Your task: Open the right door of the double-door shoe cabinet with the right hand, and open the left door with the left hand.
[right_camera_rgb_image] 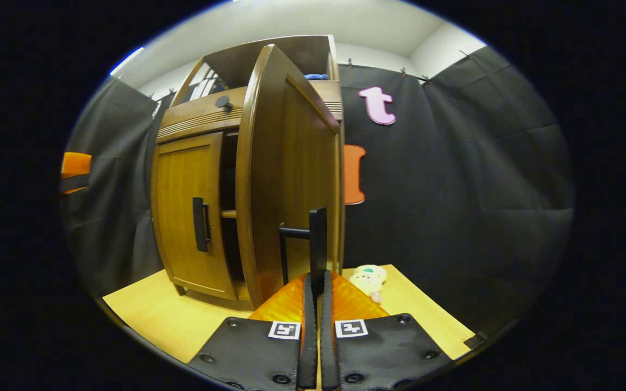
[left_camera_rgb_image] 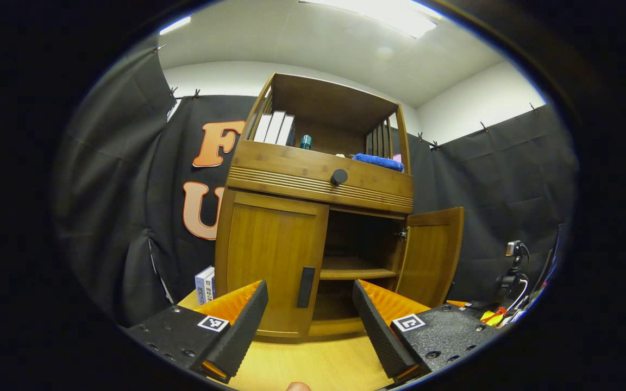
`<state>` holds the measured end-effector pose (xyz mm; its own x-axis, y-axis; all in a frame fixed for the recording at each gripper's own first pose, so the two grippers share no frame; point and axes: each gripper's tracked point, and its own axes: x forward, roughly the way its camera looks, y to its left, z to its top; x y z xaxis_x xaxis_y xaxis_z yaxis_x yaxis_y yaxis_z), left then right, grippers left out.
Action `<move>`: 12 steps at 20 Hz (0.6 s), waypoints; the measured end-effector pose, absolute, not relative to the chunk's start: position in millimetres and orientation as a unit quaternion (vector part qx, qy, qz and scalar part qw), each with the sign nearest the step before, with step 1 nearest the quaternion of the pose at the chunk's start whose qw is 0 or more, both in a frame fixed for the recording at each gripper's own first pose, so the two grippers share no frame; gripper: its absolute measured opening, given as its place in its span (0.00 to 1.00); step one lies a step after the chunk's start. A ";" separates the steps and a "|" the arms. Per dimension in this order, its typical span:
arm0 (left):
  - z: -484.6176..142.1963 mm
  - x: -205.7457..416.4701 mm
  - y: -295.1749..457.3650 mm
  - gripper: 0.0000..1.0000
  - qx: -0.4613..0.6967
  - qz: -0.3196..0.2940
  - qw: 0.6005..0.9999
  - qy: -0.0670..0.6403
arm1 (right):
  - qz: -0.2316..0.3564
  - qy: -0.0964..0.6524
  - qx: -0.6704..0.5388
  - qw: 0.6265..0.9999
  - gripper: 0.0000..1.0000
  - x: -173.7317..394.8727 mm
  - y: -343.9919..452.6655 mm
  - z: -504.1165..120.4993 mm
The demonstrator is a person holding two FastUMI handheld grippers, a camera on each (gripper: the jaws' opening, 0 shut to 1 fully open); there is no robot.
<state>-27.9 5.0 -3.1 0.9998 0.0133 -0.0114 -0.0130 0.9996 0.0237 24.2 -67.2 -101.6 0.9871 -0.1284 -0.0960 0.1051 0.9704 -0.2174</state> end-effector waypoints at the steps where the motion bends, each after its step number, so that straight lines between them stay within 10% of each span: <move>1: -2.4 -28.6 2.8 0.94 0.012 0.008 1.000 0.005 | -0.060 0.052 -0.104 0.991 0.10 19.8 -73.9 -101.8; 9: -1.5 -26.1 -12.4 0.94 0.016 0.017 1.000 0.003 | -0.035 0.050 -0.090 0.994 0.03 2.9 -98.8 -96.5; 12: -6.2 -22.3 -13.1 0.92 0.019 0.027 0.999 0.004 | -0.059 0.043 -0.098 0.993 0.16 -7.5 -129.0 -89.4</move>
<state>-22.3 -13.1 -6.2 0.9985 0.0535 -0.0061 -0.0533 0.9979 0.0372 -7.5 -129.0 -89.4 0.9895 -0.1249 -0.0734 0.1081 0.9739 -0.1995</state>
